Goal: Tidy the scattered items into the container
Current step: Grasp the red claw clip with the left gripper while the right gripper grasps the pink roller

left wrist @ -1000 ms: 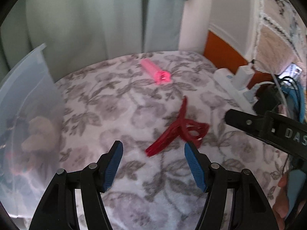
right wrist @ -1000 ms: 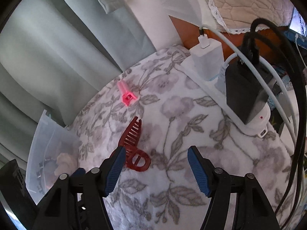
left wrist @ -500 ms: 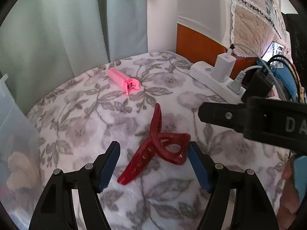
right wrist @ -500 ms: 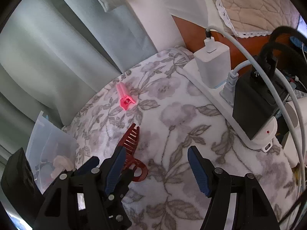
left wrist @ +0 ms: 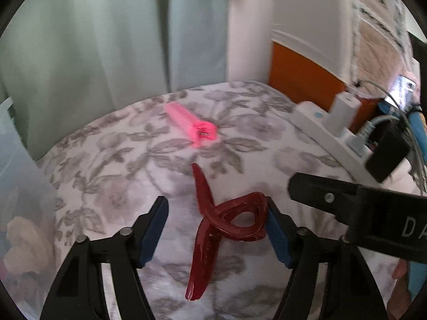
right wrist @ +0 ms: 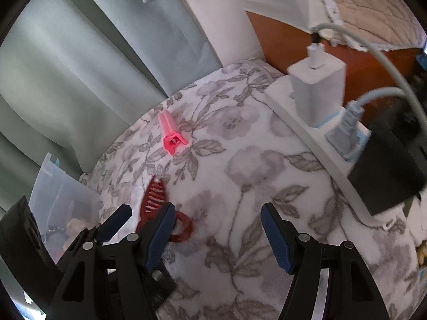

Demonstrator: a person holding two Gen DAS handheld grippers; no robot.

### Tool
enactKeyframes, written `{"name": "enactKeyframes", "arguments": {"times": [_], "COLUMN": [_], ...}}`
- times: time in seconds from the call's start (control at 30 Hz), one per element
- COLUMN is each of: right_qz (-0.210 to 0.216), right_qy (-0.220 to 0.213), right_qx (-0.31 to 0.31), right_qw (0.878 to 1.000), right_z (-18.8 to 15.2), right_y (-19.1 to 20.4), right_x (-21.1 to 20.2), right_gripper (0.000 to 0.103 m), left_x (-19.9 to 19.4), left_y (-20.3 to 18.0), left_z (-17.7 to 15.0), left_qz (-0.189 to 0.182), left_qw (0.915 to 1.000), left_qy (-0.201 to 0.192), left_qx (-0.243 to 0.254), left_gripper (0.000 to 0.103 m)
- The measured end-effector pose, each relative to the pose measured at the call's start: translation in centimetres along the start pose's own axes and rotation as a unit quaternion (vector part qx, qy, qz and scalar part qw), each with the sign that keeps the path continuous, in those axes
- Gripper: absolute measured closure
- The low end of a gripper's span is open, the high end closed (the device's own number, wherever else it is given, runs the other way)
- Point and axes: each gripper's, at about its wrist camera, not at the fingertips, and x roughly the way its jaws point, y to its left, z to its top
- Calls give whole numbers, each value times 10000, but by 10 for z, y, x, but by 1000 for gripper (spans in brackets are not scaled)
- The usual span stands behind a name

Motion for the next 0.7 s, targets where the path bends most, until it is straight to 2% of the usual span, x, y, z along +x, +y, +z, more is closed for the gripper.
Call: {"name": "enactKeyframes", "arguments": {"times": [0.17,0.27,0.37,0.47,0.6,0.7], "right_qz": [16,16,-13,44,99,-39], "right_qy": [19,26,65,129,173,95], "right_qx": [-192,-429,-677,-902,-1205,-1345], "right_qw": [9998,9991,9977,9958,9925,9909], "right_z": [13,21,30,37,46,53], "right_y": [13,24,35,46,59,66], "right_x": [15,27,43,61,83,92], "right_gripper": [32,32,32,32,32,33], "left_x": [2,5,7,10,28,30], "left_y": [18,33,52,67,83,80], "left_z": [3,5,6,6,-4,-9], "left_qz": [238,478,418,538,76,105], "left_qw": [9989,9967,9928,9870,9772,9777], "left_qy": [-33,-21,-28,27,516,504], "left_qx": [-390,-656,-1123,-1515,-2060,-2037], "left_gripper": [50,51,51,50,49,48]}}
